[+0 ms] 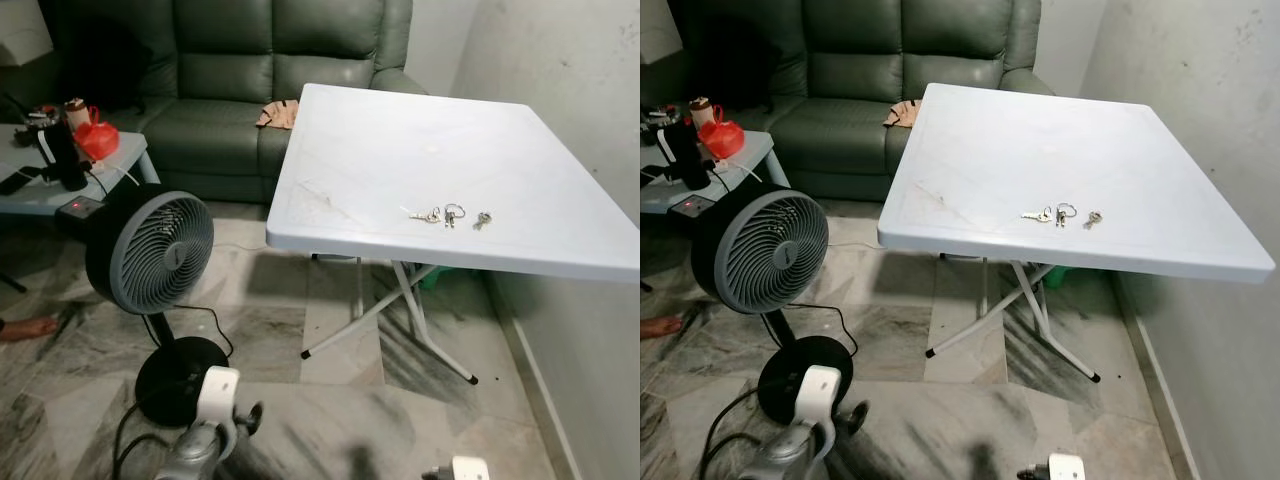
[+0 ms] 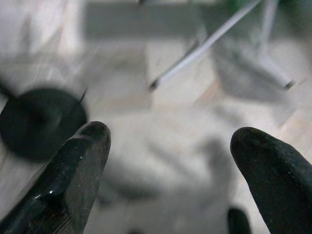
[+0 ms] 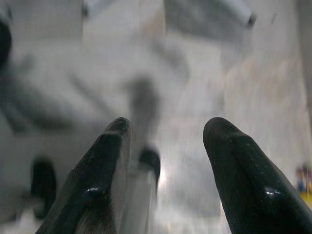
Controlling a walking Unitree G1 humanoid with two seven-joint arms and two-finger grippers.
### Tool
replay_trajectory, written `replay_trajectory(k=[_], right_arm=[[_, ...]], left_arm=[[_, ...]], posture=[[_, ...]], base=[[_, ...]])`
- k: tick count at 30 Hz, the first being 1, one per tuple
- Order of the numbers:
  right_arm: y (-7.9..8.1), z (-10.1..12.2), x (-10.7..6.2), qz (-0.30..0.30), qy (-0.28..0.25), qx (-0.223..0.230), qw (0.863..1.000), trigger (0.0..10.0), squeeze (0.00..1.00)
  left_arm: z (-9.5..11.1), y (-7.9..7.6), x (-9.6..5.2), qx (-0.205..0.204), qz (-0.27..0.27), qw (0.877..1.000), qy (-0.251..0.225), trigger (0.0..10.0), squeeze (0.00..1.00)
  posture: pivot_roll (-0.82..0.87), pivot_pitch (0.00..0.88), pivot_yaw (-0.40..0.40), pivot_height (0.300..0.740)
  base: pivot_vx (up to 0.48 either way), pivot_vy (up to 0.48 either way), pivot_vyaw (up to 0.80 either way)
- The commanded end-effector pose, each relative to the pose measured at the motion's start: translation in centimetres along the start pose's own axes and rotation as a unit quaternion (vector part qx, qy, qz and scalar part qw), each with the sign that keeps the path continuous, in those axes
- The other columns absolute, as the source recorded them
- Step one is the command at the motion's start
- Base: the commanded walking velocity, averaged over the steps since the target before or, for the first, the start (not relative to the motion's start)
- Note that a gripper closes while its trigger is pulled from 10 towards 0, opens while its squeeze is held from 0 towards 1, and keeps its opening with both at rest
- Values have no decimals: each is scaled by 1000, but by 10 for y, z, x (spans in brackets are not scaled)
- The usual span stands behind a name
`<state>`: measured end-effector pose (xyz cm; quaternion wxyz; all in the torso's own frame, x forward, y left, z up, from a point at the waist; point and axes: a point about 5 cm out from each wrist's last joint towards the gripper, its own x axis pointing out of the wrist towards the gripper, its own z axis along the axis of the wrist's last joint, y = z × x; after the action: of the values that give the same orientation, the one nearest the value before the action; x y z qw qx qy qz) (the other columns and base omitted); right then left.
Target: Hang keys on a hook
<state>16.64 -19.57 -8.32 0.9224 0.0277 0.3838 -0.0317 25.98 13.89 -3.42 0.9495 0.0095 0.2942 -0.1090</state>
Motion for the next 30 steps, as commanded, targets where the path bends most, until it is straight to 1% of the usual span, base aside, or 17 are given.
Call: replay_trajectory(k=[1, 2, 3, 6, 9, 11, 13, 15, 16, 18, 19, 20, 21, 23, 27, 28, 30], right_arm=[[-4, 22, 5, 0, -52, 9, 999, 10000, 0], [-4, 30, 6, 3, -70, 8, 998, 10000, 31], [-4, 38, 7, 5, -86, 11, 996, 10000, 1000], [-4, 53, 9, 13, -123, 11, 992, 10000, 1000], [-2, 76, 10, 24, -176, -4, 984, 10000, 1000], [-2, 79, 10, 27, -184, -5, 982, 10000, 1000], [2, 103, 7, 43, -248, -17, 968, 10000, 1000], [3, 105, 6, 45, -257, -18, 965, 10000, 1000], [5, 113, 4, 50, -280, -16, 958, 10000, 1000], [6, 115, 3, 51, -288, -17, 956, 10000, 1000], [9, 124, -2, 54, -320, -18, 946, 10000, 1000], [11, 128, -5, 56, -334, -16, 941, 10000, 1000], [16, 138, -11, 62, -363, -11, 930, 10000, 1000], [18, 141, -13, 65, -373, -12, 926, 10000, 1000], [31, 158, -30, 82, -421, -15, 903, 10000, 1000], [35, 163, -35, 90, -434, -17, 896, 10000, 1000], [44, 175, -48, 104, -461, -16, 881, 10000, 1000]], left_arm=[[20, 1, 4, 11, -6, 999, -43, 10000, 0], [28, 1, 6, 10, -8, 998, -58, 10000, 0], [36, 1, 7, 8, -9, 997, -71, 10000, 0], [53, 1, 10, -7, -17, 995, -100, 10000, 0], [83, 3, 12, 3, -17, 988, -156, 10000, 0], [86, 3, 12, 0, -19, 987, -161, 10000, 0], [109, 4, 11, 16, -23, 977, -213, 10000, 0], [111, 4, 10, 19, -24, 975, -219, 10000, 0], [116, 3, 8, 22, -28, 971, -238, 10000, 0], [117, 3, 7, 22, -29, 969, -243, 10000, 0], [122, 2, 5, 19, -30, 964, -262, 10000, 0], [124, 2, 4, 17, -33, 962, -269, 10000, 0], [131, 1, 1, 19, -34, 956, -291, 10000, 0], [133, 0, -1, 22, -35, 954, -298, 10000, 0], [147, -1, -11, 24, -43, 938, -342, 10000, 0], [153, 0, -15, 35, -35, 932, -359, 10000, 0], [163, 2, -23, 31, -28, 923, -381, 10000, 0]], posture=[[-113, 0, -29, 740], [-113, 0, -29, 740], [-113, 0, -29, 740], [-113, 0, -29, 740], [-104, 0, -35, 740], [-104, 0, -35, 740], [-106, 0, -32, 740], [-113, 0, -29, 740], [-120, 3, -26, 740], [-123, 6, -23, 740], [-124, 10, -22, 740], [-124, 10, -22, 740], [-124, 10, -22, 740], [-126, 14, -22, 740], [-126, 21, -21, 740], [-126, 21, -21, 740], [-127, 22, -20, 740]], base=[[0, 0, 0], [0, 0, 0], [0, 0, 0], [0, 0, 0], [0, 0, 0], [0, 0, 0], [0, 0, 0], [0, 0, 0], [0, 0, 0], [0, 0, 0], [0, 0, 0], [0, 0, 0], [0, 0, 0], [0, 0, 0], [0, 0, 0], [0, 0, 0], [0, 0, 0]])
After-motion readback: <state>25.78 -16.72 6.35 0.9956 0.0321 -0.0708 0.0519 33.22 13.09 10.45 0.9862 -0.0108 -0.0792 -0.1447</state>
